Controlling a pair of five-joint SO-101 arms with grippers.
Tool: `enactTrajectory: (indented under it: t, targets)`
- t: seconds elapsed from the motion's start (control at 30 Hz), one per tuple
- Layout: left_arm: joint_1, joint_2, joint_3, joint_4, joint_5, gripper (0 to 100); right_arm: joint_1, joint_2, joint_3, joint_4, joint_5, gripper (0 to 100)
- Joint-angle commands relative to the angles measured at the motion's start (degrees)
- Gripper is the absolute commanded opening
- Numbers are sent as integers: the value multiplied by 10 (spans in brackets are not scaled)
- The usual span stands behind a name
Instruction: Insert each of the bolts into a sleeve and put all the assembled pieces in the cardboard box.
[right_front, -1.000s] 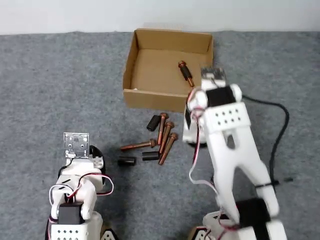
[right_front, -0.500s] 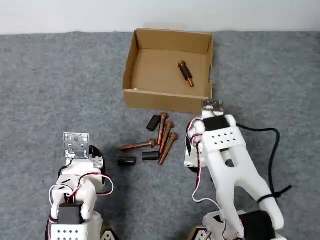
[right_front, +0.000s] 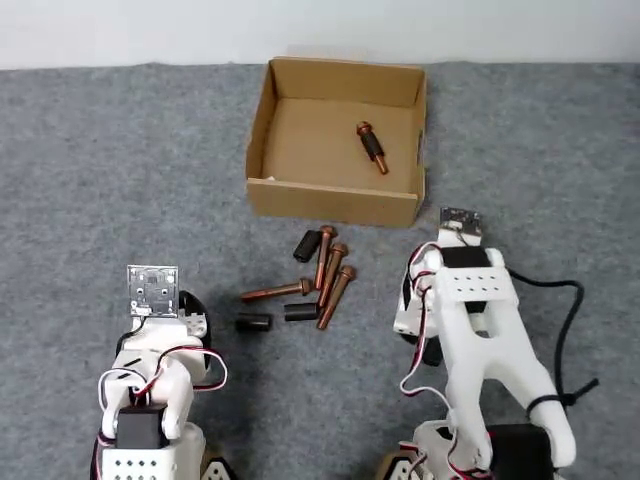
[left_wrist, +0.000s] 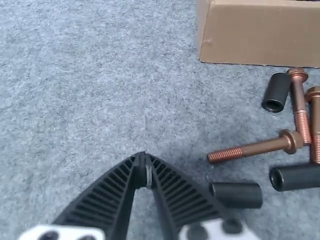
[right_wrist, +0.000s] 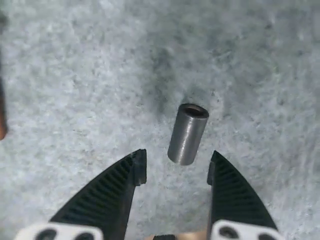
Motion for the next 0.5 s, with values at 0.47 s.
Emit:
enactTrajectory:
  t: [0.47]
  targets:
    - [-3, 1, -3, 4, -4, 5, 12, -11, 98, -171, 47, 102]
